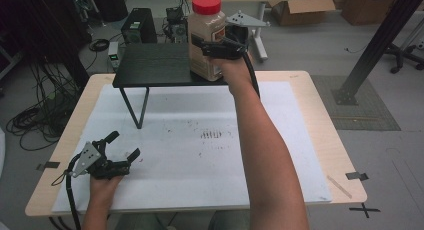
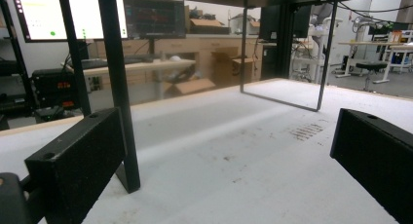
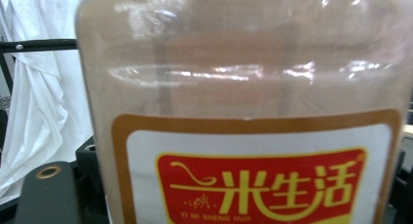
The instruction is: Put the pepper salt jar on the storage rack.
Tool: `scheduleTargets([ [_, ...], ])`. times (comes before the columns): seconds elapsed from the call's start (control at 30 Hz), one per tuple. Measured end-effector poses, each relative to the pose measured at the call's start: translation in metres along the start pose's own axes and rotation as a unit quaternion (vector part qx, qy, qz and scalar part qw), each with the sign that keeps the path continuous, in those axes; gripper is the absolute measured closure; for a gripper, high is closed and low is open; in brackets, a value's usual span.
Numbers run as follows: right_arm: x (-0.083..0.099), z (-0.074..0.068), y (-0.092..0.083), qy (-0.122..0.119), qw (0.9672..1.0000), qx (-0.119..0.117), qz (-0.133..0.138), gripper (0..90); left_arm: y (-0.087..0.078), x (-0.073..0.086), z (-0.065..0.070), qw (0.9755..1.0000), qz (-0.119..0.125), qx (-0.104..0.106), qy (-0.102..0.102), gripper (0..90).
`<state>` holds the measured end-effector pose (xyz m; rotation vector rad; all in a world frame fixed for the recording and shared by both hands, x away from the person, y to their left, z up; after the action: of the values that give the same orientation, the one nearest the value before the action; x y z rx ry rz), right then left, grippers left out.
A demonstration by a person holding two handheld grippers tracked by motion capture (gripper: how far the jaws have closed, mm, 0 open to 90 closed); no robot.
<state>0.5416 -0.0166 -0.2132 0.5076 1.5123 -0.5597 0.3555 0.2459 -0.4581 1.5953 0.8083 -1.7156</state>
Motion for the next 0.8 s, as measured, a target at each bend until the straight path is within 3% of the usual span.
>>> scheduleTargets([
  [0.5,-0.006,0.003,-0.013,0.007,0.9999,0.009,0.007,7.6,0.0,0.0,0.0,1.0,0.0,0.0,0.001,0.2],
  [0.8,-0.008,0.0,-0.021,0.012,0.9999,0.002,0.002,1.6,0.0,0.0,0.0,1.0,0.0,0.0,0.002,0.2],
])
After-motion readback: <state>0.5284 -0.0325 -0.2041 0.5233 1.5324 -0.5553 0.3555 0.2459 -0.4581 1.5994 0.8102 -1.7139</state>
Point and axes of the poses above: each handheld gripper's, and its own axes: y roughly forward along the jaws, x roughly out of its underside, z roughly to its right, the point moved 9 cm from there along y, roughly forward along the jaws, and after that the axes turned 3 degrees about -y, right-handed, at the moved point
